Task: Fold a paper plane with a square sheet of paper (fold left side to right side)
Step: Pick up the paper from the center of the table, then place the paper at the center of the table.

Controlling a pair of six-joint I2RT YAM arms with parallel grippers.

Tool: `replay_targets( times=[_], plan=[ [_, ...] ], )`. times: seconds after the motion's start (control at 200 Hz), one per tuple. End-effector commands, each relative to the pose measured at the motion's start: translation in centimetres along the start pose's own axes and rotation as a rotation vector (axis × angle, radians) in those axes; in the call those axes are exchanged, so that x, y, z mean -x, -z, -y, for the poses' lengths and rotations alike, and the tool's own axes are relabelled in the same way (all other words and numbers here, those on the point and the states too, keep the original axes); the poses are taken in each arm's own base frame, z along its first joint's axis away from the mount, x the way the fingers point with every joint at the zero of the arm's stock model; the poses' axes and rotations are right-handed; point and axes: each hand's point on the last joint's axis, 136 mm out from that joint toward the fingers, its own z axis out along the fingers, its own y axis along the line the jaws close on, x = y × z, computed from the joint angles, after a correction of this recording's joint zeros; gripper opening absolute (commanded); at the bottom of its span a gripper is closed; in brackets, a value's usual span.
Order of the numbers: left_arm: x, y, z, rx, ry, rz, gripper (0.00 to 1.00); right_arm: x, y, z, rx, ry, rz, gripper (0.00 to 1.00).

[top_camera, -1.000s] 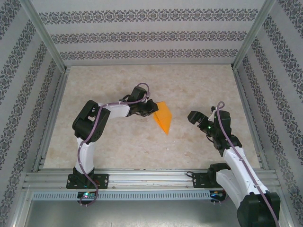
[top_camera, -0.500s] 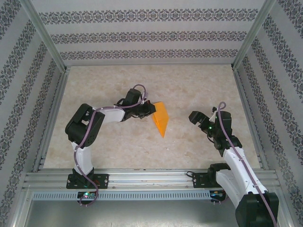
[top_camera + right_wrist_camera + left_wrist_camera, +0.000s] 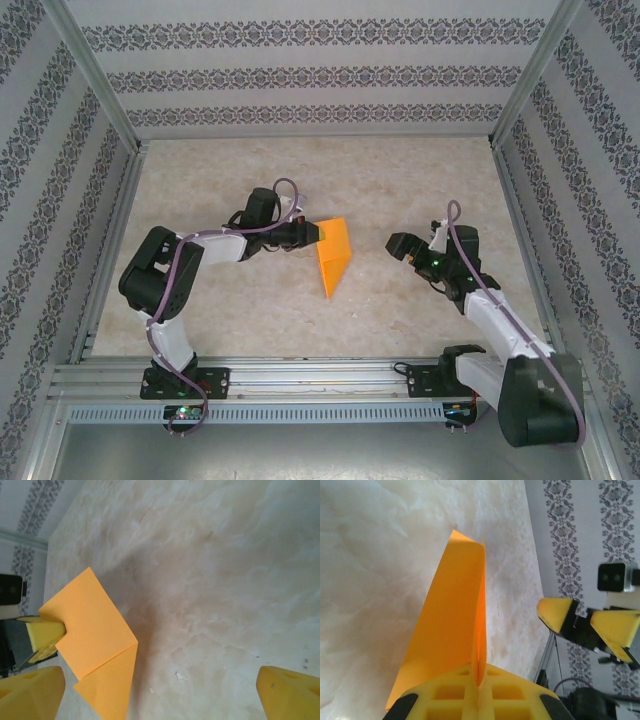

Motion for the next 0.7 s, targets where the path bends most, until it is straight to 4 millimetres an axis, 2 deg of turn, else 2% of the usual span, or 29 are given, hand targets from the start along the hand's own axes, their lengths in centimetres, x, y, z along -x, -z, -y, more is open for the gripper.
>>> replay_targets(
  times=[0.0, 0.155, 0.385, 0.695],
  plan=[
    [-0.3, 0.9, 1.8, -0.097, -0.093, -0.026, 0.0, 0.5, -0.6, -2.7, 0.138, 0.103, -0.065, 0.95],
    [-0.8, 1.0, 1.9, -0.113, -0.095, -0.042, 0.0, -1.6, -2.6, -3.6, 0.267, 0.128, -0.221, 0.83],
    [-1.3, 0.8, 1.5, -0.124, -0.083, -0.052, 0.0, -4.9, -5.6, -5.7, 0.353, 0.213, -0.376, 0.84],
    [-1.7, 0.6, 1.1, -0.142, -0.059, -0.055, 0.0, -6.2, -9.5, -6.8, 0.405, 0.216, -0.465, 0.8]
  ],
)
